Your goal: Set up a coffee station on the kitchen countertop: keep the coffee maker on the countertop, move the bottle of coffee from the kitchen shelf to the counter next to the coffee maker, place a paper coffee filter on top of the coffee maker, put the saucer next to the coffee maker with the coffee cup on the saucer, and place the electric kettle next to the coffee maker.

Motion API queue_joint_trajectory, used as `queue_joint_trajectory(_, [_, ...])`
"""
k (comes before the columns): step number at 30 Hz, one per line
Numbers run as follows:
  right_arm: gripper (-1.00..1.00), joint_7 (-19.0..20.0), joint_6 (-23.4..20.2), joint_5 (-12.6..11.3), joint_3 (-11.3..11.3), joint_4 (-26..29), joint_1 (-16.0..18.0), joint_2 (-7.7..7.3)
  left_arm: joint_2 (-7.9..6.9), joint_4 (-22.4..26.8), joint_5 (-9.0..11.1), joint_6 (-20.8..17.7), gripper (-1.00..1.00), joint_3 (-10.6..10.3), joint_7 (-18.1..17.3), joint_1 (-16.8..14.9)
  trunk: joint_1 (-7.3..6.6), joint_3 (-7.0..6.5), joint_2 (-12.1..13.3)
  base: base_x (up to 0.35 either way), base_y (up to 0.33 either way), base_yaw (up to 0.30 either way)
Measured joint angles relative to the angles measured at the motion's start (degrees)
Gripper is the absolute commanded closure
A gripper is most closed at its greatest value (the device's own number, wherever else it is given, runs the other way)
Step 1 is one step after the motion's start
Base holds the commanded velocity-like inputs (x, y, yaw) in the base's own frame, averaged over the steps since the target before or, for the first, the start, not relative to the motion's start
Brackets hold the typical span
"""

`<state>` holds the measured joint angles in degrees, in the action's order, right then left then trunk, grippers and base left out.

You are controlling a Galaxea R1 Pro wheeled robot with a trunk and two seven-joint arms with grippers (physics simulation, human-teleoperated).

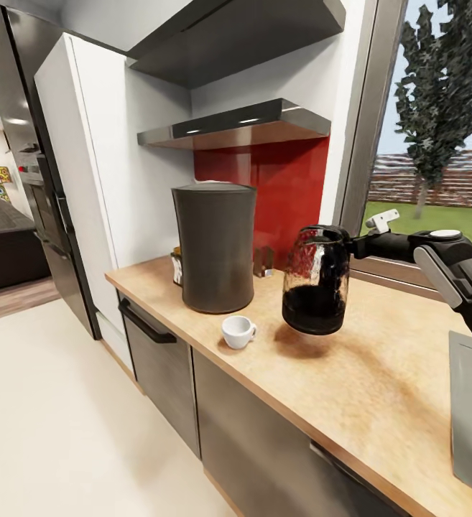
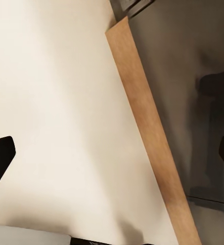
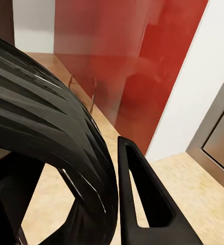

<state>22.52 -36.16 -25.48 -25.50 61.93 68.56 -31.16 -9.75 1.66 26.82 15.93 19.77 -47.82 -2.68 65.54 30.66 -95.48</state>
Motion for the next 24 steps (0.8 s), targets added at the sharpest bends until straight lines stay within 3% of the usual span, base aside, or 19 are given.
queue_joint_trajectory(10, [1.0,0.0,0.0,0.0,0.0,-0.1,0.0,0.0,0.0,0.0,0.0,0.0,-1.0,0.0,0.0,0.0,0.0,0.0,0.0,0.006,0.011,0.0])
queue_joint_trajectory(24, [1.0,0.0,0.0,-0.1,-0.1,-0.1,0.0,0.0,0.0,0.0,0.0,0.0,-1.0,0.0,0.0,0.0,-0.01,0.0,0.0,0.102,0.104,0.0])
